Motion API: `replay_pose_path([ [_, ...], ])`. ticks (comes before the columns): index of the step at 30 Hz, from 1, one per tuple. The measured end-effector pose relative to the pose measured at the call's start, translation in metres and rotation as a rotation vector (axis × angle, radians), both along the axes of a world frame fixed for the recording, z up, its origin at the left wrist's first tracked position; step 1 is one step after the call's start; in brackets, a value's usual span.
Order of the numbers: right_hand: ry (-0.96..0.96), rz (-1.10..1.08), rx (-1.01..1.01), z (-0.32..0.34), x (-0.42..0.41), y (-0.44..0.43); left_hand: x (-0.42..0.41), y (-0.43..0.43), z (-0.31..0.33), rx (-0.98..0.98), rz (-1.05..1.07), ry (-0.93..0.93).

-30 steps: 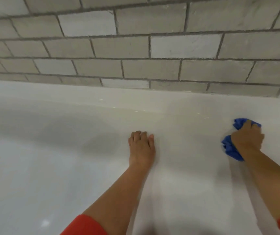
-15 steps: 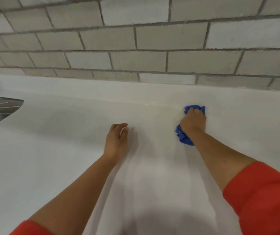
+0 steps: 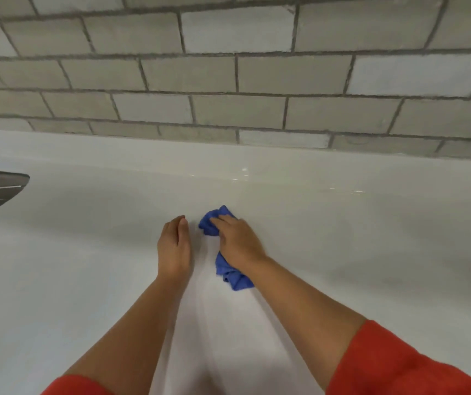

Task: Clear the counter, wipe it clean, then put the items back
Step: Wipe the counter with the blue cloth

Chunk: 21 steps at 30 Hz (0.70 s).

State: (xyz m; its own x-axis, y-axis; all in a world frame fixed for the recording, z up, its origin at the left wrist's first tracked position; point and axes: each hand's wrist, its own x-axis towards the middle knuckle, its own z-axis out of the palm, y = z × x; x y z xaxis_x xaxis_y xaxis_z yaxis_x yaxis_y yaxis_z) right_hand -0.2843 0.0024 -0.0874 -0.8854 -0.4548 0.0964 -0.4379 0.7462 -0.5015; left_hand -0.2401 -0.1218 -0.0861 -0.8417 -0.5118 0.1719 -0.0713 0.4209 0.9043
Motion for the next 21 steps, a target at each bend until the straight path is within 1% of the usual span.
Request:
replay_pose_path([
  [3,0.039,-0.163,0.103,0.002,0.014,0.061,-0.001,-0.002,0.004,-0.027,-0.010,0.001],
  [5,0.055,-0.336,0.205,0.005,0.027,0.116,0.001,-0.002,0.004,-0.037,-0.029,-0.009],
  [8,0.027,-0.611,0.261,0.006,0.055,0.206,0.004,0.002,0.004,-0.044,-0.033,-0.022],
  [10,0.003,-0.777,0.258,0.005,0.078,0.258,0.007,0.006,0.006,-0.075,-0.041,-0.037],
  [12,-0.019,-0.927,0.196,0.004,0.099,0.293,0.009,0.009,0.008,-0.115,-0.066,-0.038],
  [14,-0.021,-1.043,0.133,0.002,0.110,0.306,0.012,0.012,0.009,-0.154,-0.106,-0.032],
  [15,-0.024,-1.080,0.138,0.001,0.110,0.305,0.014,0.015,0.010,-0.163,-0.124,-0.025],
  [17,-0.005,-1.078,0.162,0.002,0.105,0.284,0.018,0.022,0.015,-0.150,-0.161,0.003],
  [18,0.025,-1.029,0.154,0.002,0.101,0.265,0.019,0.027,0.017,-0.136,-0.187,0.019],
  [21,0.089,-0.751,0.032,0.000,0.104,0.181,0.026,0.047,0.025,-0.147,-0.278,0.053],
])
